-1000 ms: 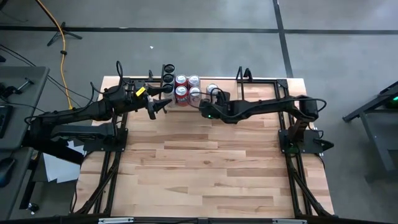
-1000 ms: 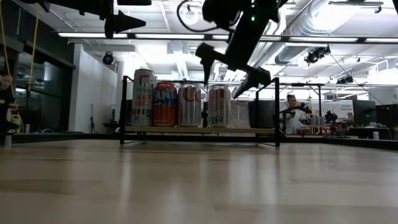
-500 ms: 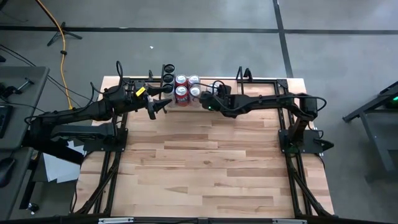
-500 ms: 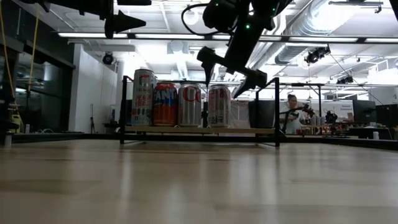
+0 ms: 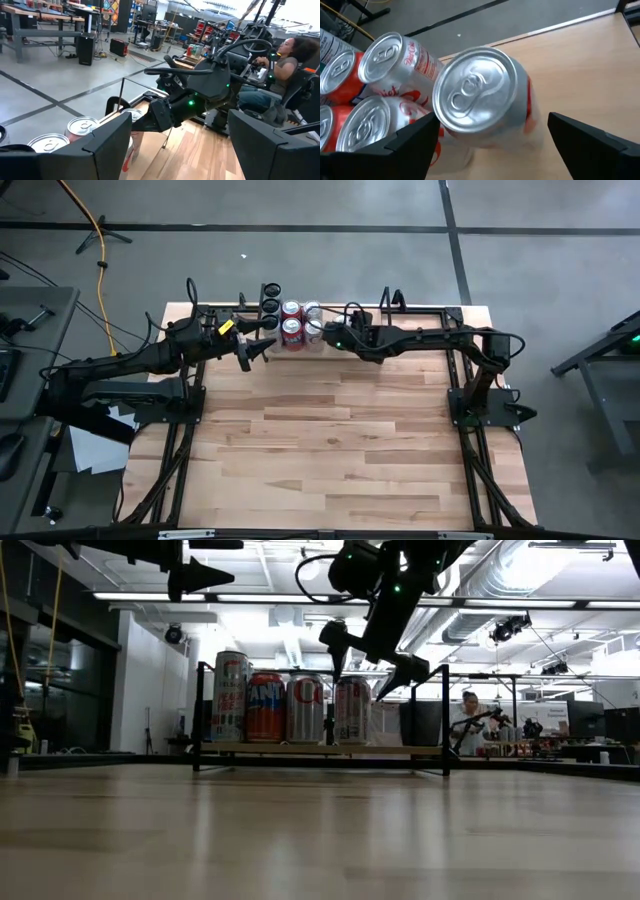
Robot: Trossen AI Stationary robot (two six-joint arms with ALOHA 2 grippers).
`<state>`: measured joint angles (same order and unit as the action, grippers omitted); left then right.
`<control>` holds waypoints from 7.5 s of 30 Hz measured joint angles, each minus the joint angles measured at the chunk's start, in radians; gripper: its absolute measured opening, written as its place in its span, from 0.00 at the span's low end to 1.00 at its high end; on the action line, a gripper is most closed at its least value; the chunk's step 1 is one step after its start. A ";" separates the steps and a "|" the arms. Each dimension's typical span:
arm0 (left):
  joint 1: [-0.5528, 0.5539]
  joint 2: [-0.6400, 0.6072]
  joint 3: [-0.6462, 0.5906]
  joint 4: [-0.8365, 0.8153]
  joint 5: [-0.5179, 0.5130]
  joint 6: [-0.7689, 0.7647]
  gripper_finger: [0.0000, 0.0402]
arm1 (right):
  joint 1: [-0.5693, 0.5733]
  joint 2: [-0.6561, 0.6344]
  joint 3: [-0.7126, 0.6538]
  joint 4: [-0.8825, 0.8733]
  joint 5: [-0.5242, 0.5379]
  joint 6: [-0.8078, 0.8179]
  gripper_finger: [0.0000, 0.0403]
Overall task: Place canned beverage on shelf
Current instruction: Put the silver soda can aligned with the other silver soda can on the shelf
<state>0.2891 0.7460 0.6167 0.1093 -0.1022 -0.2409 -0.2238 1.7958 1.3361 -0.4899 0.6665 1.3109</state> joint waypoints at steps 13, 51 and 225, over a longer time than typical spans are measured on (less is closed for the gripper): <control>0.000 0.000 0.000 0.000 -0.012 0.000 0.71 | -0.019 0.000 0.001 -0.015 -0.032 -0.035 0.73; 0.000 0.000 0.000 -0.015 -0.013 -0.019 0.71 | -0.179 -0.063 -0.001 -0.051 -0.550 -0.637 0.68; 0.473 0.078 0.427 -0.420 0.302 -0.219 0.00 | -0.290 0.162 0.187 -0.283 -0.559 -0.620 0.71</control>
<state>0.7624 0.8242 1.0439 -0.3103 0.1993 -0.4603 -0.5135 1.9577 1.5230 -0.7729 0.1070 0.6908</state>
